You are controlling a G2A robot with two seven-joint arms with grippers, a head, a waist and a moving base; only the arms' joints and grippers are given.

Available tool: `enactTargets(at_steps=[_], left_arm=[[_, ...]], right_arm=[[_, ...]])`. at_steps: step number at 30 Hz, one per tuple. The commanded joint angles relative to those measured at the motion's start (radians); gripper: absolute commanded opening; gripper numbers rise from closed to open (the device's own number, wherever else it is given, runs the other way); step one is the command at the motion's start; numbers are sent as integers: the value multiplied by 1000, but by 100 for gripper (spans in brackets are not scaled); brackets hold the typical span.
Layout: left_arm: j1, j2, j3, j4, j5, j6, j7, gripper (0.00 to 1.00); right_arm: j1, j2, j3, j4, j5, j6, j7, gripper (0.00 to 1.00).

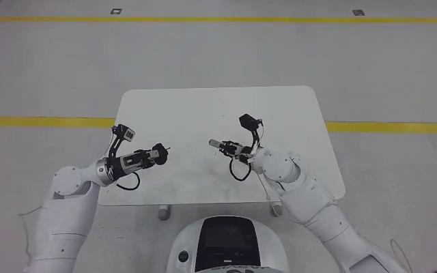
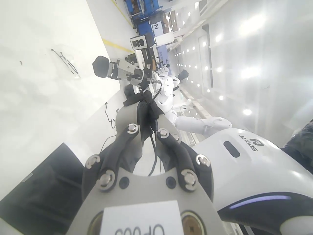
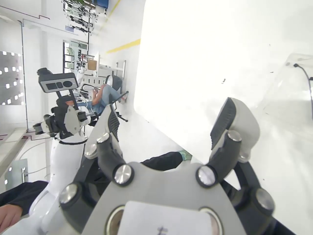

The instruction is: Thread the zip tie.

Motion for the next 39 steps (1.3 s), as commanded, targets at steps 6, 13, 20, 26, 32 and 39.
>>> enactTargets(at_steps=[6,13,20,26,32,39], left_arm=[[0,0,0,0,0,0,0,0],[0,0,0,0,0,0,0,0],[0,0,0,0,0,0,0,0],[0,0,0,0,0,0,0,0],[0,0,0,0,0,0,0,0],[0,0,0,0,0,0,0,0]], right_arm=[[46,9,-13,-26,-192,67,24,100],[156,3,-68,60,-418,90,270,100],[176,-2,-75,86,-493,90,278,100],[235,-20,-131,147,-554,90,336,100],[353,-77,-213,307,-525,90,484,100],[375,-88,-237,326,-532,90,500,100]])
